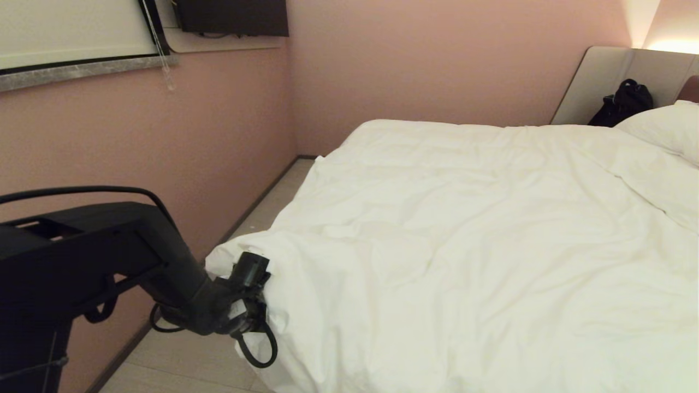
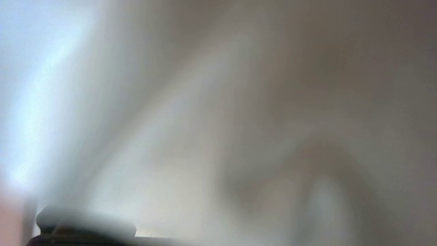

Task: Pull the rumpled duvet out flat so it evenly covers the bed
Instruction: Flatten the corners of the folded blanket

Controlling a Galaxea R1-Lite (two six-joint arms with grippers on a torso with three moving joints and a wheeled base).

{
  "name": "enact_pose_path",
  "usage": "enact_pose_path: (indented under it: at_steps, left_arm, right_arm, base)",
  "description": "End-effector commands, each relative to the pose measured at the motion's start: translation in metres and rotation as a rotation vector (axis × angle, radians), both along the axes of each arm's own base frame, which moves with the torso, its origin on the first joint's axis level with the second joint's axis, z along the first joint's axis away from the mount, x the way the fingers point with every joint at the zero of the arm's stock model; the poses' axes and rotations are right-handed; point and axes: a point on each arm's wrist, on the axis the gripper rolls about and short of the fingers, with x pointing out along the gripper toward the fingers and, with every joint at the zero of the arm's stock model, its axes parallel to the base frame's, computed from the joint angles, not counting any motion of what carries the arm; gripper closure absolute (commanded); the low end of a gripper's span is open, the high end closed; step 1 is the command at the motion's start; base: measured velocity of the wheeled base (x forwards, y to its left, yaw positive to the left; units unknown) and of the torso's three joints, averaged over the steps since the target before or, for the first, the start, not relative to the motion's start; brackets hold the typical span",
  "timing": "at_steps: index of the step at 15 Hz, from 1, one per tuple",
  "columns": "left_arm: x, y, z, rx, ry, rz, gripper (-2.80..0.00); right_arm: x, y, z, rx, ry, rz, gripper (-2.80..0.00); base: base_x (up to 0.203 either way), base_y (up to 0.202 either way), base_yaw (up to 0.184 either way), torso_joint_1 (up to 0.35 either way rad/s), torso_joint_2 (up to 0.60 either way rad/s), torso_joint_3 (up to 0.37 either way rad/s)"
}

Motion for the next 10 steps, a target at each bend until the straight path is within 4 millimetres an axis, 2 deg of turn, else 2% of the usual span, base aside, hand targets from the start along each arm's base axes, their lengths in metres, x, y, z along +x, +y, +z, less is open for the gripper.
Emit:
enact_pose_path:
  at_steps: [1, 10]
  left_arm:
    - [-0.005, 0.002, 0.01, -0.002, -0.007, 0.002, -2.8]
    - [-0.005, 0.002, -0.005, -0.011, 0.045, -0.01, -2.8]
  right_arm:
    - [0.0, 0.0, 0.0, 0.0, 0.0, 0.0, 0.0]
    - [0.0, 0.0, 0.0, 0.0, -0.001, 0.0, 0.0]
  base:
    - [0.0, 0.0, 0.0, 0.0, 0.0, 0.0]
    - [0.0, 0.0, 0.0, 0.0, 0.0, 0.0]
